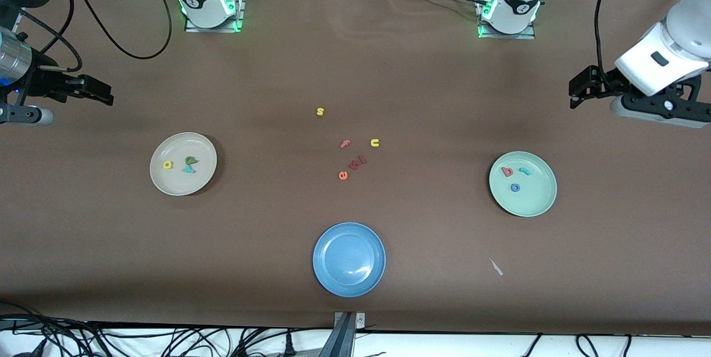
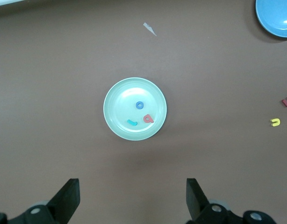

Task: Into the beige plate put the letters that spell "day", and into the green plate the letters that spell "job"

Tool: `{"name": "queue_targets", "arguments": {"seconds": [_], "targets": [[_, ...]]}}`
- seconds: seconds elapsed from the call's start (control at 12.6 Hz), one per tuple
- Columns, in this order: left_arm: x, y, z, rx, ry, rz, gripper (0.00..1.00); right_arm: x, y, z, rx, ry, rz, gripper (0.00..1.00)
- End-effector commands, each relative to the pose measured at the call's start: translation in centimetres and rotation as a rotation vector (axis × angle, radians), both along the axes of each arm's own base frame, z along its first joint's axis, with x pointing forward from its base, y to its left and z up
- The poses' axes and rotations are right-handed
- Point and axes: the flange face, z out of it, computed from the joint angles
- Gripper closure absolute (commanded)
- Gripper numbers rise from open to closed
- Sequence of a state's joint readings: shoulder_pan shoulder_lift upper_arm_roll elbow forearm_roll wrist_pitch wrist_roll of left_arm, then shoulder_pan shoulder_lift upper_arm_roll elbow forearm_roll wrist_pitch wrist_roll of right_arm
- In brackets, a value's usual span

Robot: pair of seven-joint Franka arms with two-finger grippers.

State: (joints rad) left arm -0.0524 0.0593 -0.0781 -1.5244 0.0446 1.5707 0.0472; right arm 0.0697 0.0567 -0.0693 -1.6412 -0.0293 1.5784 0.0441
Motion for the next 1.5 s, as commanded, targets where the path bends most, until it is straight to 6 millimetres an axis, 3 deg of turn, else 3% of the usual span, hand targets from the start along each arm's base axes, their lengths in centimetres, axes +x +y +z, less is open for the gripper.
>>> {"name": "queue_targets", "arguments": {"seconds": [0.0,0.32,0.63,1.42], "targets": [[-2.3,1.4,0.1,-0.028,0.005,0.012,0.00,-0.3,0.2,0.6,0.010,-0.002,-0.013,0.00],[-2.3,1.8,-0.2,-0.064,0.008,0.030,0.00,-0.3,0.3,0.6,0.011,-0.003,-0.013,0.00],[-2.6,3.4,0.1,-0.074,0.005,0.053,0.00,-0.2,0.4,0.6,0.020,-0.008,-0.016,0.00],[-3.7,3.5,1.0,-0.060,0.002,0.051,0.00,-0.2,0.2,0.7,0.023,-0.015,-0.021,0.00]]}}
